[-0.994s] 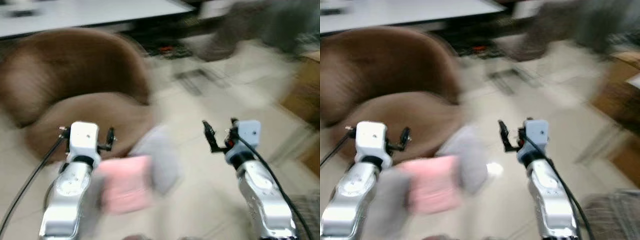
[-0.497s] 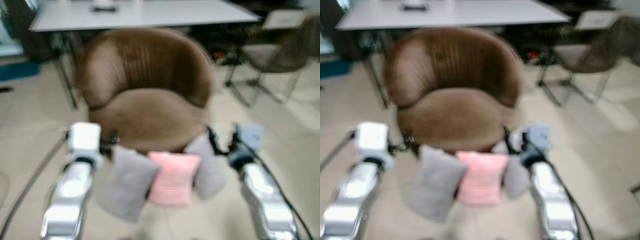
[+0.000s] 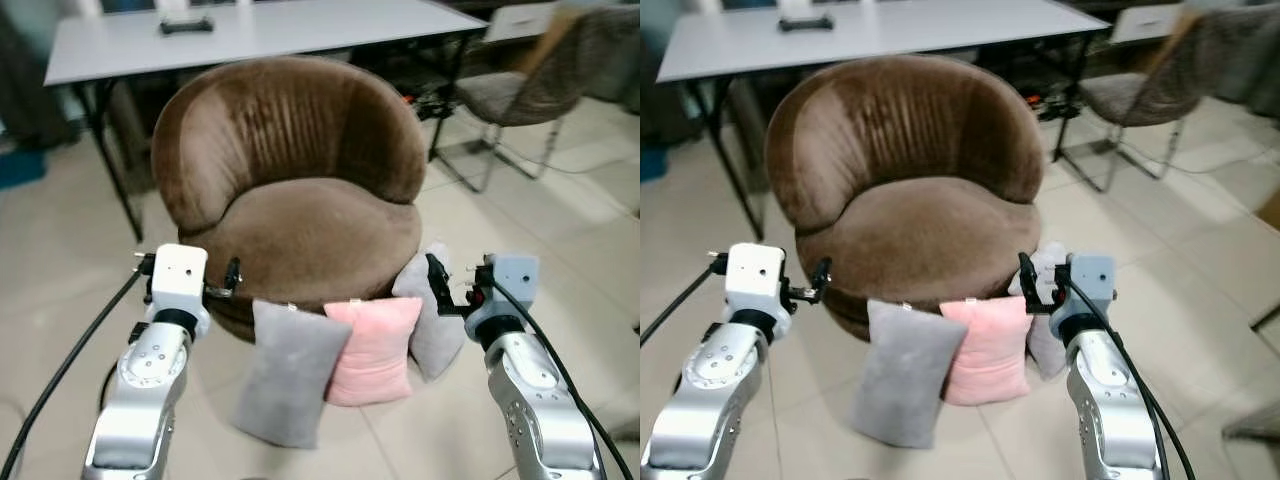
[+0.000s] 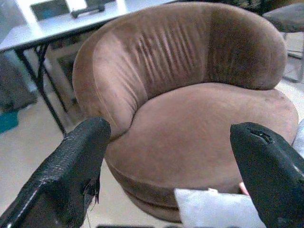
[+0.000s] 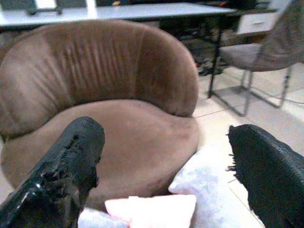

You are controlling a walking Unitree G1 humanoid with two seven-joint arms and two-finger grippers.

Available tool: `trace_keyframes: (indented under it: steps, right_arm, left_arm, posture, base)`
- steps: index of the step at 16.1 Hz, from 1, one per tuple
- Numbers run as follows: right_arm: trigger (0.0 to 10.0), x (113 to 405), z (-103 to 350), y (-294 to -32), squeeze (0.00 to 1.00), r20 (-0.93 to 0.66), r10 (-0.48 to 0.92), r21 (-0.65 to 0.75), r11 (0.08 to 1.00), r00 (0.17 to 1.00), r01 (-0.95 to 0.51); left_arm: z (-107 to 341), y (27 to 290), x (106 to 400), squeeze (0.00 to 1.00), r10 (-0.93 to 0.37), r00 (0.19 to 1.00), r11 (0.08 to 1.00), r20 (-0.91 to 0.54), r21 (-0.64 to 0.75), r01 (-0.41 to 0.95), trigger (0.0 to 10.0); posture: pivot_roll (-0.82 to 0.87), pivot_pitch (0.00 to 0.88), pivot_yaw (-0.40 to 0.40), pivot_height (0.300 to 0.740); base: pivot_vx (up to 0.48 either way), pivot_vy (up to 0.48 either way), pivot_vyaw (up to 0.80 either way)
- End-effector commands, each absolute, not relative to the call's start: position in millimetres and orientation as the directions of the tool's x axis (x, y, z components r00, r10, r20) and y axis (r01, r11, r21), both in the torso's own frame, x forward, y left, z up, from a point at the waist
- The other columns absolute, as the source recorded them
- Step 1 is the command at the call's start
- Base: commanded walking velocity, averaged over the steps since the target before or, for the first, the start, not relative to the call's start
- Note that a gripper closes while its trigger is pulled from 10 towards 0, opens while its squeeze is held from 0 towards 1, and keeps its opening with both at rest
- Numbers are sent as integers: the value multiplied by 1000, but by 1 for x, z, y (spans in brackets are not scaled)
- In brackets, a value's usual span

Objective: Move the pillow to the sofa from floor

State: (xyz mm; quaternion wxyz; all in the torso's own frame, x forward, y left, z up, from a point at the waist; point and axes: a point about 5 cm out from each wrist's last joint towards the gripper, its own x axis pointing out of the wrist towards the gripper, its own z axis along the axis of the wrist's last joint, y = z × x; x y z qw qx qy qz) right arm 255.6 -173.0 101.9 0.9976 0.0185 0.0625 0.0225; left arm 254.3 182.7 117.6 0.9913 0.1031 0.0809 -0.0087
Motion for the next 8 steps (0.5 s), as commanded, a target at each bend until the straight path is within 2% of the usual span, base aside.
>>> trace_keyframes:
  steps: [1, 8]
  right_arm:
    - [10000, 255, 104, -169, 0, -116, 48, 50, 998, 992, -42]
    - [10000, 252, 101, -168, 0, -131, 44, 48, 998, 990, -38]
  left_arm:
    - [117, 186, 255, 0, 6, 986, 976, -168, 217, 31, 10000]
    - [117, 186, 256, 0, 1, 986, 975, -167, 221, 36, 10000]
  posture:
    - [-10, 0, 17, 740]
    - [5, 0, 6, 740]
  base:
    - [0, 382, -800]
    - [0, 380, -800]
